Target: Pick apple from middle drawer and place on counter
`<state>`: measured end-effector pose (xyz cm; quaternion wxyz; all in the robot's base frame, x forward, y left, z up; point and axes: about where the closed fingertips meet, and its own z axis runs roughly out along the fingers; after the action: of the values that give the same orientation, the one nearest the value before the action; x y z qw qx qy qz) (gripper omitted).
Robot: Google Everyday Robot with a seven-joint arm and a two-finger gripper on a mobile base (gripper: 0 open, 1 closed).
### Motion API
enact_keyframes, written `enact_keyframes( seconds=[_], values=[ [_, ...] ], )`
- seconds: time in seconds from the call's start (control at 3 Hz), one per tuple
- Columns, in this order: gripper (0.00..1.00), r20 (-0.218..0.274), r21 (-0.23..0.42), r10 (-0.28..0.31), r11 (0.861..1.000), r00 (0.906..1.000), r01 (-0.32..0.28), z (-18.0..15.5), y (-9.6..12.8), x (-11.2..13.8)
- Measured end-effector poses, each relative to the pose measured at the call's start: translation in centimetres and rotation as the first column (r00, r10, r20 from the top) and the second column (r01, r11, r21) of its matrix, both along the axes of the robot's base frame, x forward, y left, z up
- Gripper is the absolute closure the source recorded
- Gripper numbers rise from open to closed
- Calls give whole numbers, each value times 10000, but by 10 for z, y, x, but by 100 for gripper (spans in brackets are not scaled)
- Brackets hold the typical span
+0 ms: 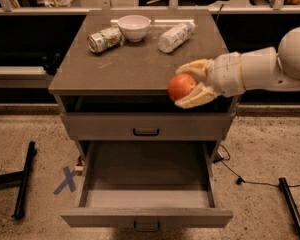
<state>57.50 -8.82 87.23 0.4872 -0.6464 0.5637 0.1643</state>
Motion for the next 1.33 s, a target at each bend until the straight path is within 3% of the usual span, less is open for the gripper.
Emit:
enact_keyframes(
  seconds=[0.33, 0.67, 1.0, 1.33],
  values=[
    [100, 515, 96, -234, 9997, 9984, 230, 42, 0, 24],
    [100, 536, 321, -936, 9952, 9942, 920, 57, -6, 65],
    [100, 99, 260, -1712, 9849, 9852, 1709, 49, -14, 109],
    [84, -504, 19, -2296, 9732, 9720, 2300, 27, -19, 141]
  ],
)
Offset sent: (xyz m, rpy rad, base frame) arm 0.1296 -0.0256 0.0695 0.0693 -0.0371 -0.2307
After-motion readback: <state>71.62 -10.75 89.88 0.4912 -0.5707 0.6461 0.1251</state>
